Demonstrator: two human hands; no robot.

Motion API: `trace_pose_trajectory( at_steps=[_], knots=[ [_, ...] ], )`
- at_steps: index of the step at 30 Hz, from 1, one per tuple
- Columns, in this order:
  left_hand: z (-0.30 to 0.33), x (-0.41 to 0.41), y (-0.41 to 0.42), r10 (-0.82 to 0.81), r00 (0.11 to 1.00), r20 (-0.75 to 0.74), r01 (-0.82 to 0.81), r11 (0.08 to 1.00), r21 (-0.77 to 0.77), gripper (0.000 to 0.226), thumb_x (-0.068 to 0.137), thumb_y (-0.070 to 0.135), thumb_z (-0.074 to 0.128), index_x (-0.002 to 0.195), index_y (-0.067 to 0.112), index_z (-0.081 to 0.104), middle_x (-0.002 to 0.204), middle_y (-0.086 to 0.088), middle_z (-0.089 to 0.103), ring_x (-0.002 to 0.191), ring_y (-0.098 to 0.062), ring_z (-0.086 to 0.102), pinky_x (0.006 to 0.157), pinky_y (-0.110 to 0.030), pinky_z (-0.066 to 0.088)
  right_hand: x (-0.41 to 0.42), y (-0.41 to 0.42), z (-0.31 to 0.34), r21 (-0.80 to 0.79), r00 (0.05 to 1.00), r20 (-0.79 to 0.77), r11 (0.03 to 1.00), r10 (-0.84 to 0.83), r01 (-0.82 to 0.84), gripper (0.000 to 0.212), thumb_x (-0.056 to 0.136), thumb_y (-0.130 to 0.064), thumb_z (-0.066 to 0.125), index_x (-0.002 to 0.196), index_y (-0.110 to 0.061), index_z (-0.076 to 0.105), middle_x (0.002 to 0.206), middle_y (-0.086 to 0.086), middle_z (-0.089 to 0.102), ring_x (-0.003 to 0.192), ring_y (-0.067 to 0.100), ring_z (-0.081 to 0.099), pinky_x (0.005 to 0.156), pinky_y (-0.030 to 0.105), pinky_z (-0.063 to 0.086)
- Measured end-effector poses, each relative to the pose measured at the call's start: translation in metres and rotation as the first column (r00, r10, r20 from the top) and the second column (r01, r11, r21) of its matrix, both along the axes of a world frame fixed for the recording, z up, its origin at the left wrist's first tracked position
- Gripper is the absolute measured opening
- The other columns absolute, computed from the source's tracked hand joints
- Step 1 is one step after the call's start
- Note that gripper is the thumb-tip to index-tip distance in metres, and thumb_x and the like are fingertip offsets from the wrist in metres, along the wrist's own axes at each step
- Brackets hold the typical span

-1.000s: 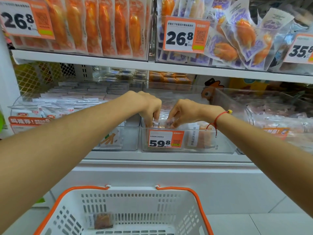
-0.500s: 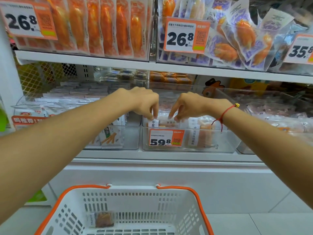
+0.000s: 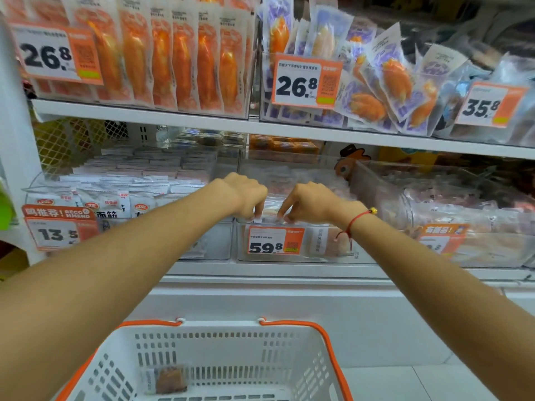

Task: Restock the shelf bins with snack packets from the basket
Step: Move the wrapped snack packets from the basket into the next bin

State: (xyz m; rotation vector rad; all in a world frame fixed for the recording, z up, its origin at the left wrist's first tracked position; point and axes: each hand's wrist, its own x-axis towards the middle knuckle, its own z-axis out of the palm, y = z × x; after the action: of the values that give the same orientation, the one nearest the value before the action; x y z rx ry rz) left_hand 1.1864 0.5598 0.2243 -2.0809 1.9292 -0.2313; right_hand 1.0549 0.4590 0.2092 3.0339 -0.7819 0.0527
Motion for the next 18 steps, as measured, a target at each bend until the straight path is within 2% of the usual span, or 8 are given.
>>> trace_pose_trajectory(
  at_steps=[4,7,9,11,14,16,18],
  knots=[
    [-0.009,0.005,0.023,-0.002,0.993,-0.118,-0.015,0.990,-0.142,0.031,0.094,0.019,0.051,0.121,0.029,0.062,0.125,0.005,0.061,0.113,-0.020,0.057,0.077,-0.031,0.041,-0.024,0.008,-0.012,0.098,0.977,0.208,0.995,-0.036,0.015,0.024,0.089,-0.018,0.062,0.111,-0.025,0.071,0.106,0.003,0.072,0.095,0.016,0.067,0.083,0.036,0.055],
    [-0.011,0.003,0.044,-0.046,0.960,-0.276,-0.048,0.945,-0.324,0.032,0.092,0.022,0.053,0.122,0.033,0.061,0.119,0.011,0.063,0.109,-0.013,0.058,0.075,-0.028,0.041,-0.039,0.020,-0.024,0.042,0.919,0.390,0.998,-0.054,0.040,0.026,0.090,-0.028,0.063,0.115,-0.027,0.067,0.117,-0.002,0.067,0.102,0.016,0.060,0.080,0.030,0.050],
    [-0.012,0.000,0.059,-0.062,0.928,-0.367,-0.102,0.906,-0.412,0.027,0.092,0.026,0.055,0.115,0.034,0.065,0.107,0.011,0.066,0.101,-0.013,0.060,0.070,-0.026,0.039,-0.045,0.031,-0.029,0.017,0.854,0.519,0.999,-0.042,0.039,0.022,0.088,-0.031,0.064,0.109,-0.027,0.069,0.108,-0.003,0.067,0.092,0.013,0.059,0.072,0.027,0.048],
    [-0.017,-0.002,0.073,-0.059,0.879,-0.472,-0.178,0.880,-0.441,0.021,0.091,0.031,0.056,0.108,0.036,0.068,0.095,0.011,0.066,0.095,-0.014,0.061,0.071,-0.027,0.042,-0.047,0.043,-0.034,0.063,0.816,0.576,0.998,-0.054,0.021,0.013,0.088,-0.030,0.064,0.099,-0.026,0.071,0.093,-0.004,0.069,0.077,0.009,0.060,0.065,0.025,0.050],
    [-0.040,-0.003,0.092,-0.014,0.800,-0.600,-0.260,0.893,-0.367,0.017,0.091,0.036,0.057,0.102,0.036,0.069,0.087,0.016,0.060,0.090,-0.012,0.060,0.078,-0.030,0.048,-0.044,0.057,-0.058,0.222,0.832,0.546,0.974,-0.096,-0.034,0.008,0.087,-0.024,0.065,0.090,-0.025,0.072,0.079,-0.004,0.071,0.068,0.007,0.063,0.066,0.031,0.056],
    [-0.071,0.000,0.103,0.040,0.753,-0.657,-0.296,0.912,-0.284,0.016,0.090,0.037,0.059,0.101,0.034,0.070,0.090,0.016,0.065,0.092,-0.010,0.062,0.080,-0.030,0.050,-0.039,0.065,-0.083,0.311,0.895,0.435,0.949,-0.094,-0.051,0.010,0.086,-0.020,0.066,0.092,-0.021,0.074,0.077,-0.004,0.070,0.064,0.004,0.062,0.070,0.033,0.057],
    [-0.112,0.008,0.116,0.128,0.711,-0.692,-0.335,0.926,-0.173,0.015,0.088,0.039,0.060,0.098,0.036,0.070,0.099,0.015,0.069,0.095,-0.010,0.063,0.084,-0.031,0.051,-0.034,0.075,-0.115,0.420,0.950,0.303,0.906,-0.082,-0.056,0.011,0.087,-0.017,0.065,0.094,-0.018,0.074,0.077,-0.001,0.070,0.061,0.006,0.064,0.070,0.030,0.056]
  ],
)
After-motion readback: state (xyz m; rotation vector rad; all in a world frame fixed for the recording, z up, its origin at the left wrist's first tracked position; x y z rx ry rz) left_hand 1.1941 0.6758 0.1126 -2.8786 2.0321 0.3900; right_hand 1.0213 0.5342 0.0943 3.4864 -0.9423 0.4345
